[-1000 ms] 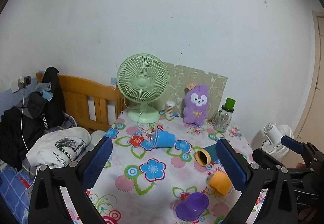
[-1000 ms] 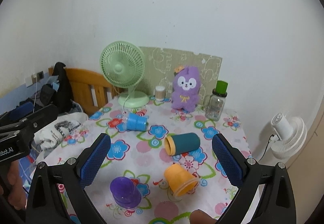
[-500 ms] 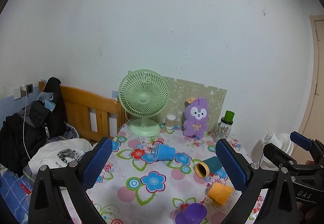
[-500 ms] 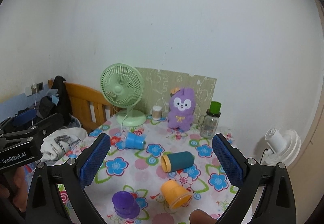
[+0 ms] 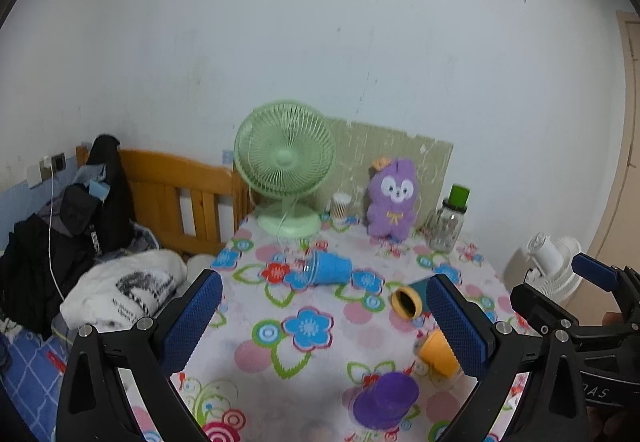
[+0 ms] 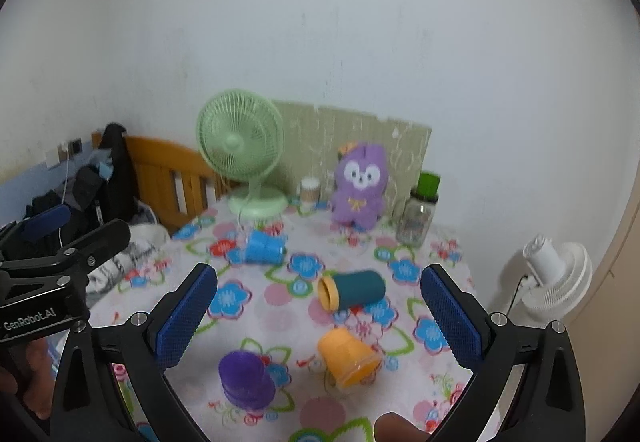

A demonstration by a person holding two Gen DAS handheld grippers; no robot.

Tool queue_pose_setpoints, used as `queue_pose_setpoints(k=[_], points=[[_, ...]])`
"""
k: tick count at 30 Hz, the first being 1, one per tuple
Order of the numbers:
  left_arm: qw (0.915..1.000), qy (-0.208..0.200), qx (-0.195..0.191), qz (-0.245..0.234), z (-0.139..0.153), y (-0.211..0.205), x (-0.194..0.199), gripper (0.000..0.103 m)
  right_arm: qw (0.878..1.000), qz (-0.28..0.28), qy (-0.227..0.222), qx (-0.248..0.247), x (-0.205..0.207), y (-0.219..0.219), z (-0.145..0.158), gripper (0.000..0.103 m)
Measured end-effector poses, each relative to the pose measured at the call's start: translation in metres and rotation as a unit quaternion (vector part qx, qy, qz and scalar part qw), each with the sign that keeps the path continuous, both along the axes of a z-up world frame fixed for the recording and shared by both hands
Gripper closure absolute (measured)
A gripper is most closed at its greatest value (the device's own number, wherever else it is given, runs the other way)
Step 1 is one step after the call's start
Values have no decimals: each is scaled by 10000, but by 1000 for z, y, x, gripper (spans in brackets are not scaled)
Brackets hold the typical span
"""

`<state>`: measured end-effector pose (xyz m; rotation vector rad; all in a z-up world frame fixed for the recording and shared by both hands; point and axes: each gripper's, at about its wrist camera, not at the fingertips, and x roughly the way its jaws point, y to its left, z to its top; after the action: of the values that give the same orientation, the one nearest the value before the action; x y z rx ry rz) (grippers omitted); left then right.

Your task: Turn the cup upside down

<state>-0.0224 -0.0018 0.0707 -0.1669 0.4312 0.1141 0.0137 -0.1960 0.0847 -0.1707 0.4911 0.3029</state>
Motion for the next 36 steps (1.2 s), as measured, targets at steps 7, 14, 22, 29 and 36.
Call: queue_pose_setpoints(k=[7, 14, 22, 29, 36], points=[[9999, 157, -9, 35, -6, 2, 3, 0, 10000, 2, 60, -18, 1, 3, -5, 0], [9998, 182, 1, 28, -6, 3, 4, 0, 10000, -4, 92, -28, 3, 3, -6, 0], [9998, 201, -7, 23, -6, 6, 3, 0, 10000, 10, 76, -39, 3, 3, -5, 0], [9998, 210, -32, 12, -7, 6, 4, 0, 10000, 33, 65, -28, 2, 4, -4, 0], [9999, 163, 7, 16, -8, 6, 3, 0, 10000, 44, 64, -31, 1, 5, -4, 0]])
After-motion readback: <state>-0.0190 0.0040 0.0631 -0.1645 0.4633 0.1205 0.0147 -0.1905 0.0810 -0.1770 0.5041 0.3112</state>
